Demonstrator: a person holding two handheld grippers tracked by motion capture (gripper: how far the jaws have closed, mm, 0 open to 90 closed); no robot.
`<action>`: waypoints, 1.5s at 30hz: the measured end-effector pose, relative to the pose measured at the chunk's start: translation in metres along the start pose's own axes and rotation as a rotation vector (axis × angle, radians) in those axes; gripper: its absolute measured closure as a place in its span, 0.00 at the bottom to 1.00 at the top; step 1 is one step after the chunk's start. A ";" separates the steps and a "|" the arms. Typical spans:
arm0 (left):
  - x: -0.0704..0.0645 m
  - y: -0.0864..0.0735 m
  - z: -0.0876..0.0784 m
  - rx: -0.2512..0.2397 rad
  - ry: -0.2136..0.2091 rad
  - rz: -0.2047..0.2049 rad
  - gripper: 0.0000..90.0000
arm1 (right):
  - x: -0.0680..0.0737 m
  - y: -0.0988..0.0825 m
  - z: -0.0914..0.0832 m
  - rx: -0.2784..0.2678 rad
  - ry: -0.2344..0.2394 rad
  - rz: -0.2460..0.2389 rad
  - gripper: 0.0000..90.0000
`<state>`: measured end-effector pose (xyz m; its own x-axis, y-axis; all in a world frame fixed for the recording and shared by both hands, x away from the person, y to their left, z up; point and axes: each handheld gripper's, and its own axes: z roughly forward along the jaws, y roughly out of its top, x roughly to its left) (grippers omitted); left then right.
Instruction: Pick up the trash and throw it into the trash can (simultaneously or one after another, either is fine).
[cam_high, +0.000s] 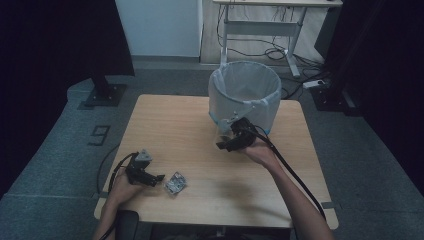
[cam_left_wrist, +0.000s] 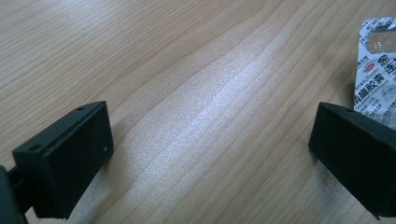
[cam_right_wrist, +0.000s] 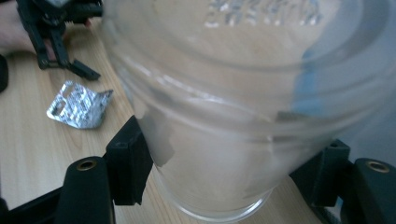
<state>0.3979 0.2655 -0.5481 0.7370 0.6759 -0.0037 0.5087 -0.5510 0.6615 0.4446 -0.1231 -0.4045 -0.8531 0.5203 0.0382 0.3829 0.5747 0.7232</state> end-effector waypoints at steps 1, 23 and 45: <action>0.000 0.000 0.000 0.000 0.000 0.000 0.00 | -0.001 0.003 -0.003 -0.003 0.004 0.003 0.33; 0.000 0.000 0.000 0.000 -0.001 -0.001 0.00 | -0.009 0.046 -0.055 0.000 0.008 0.013 0.33; 0.000 0.000 0.001 0.001 0.002 -0.002 0.00 | -0.026 0.091 -0.104 -0.041 -0.037 0.050 0.33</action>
<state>0.3984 0.2650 -0.5483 0.7352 0.6778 -0.0040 0.5106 -0.5499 0.6609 0.4651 -0.1499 -0.2684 -0.8197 0.5706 0.0501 0.4090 0.5217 0.7487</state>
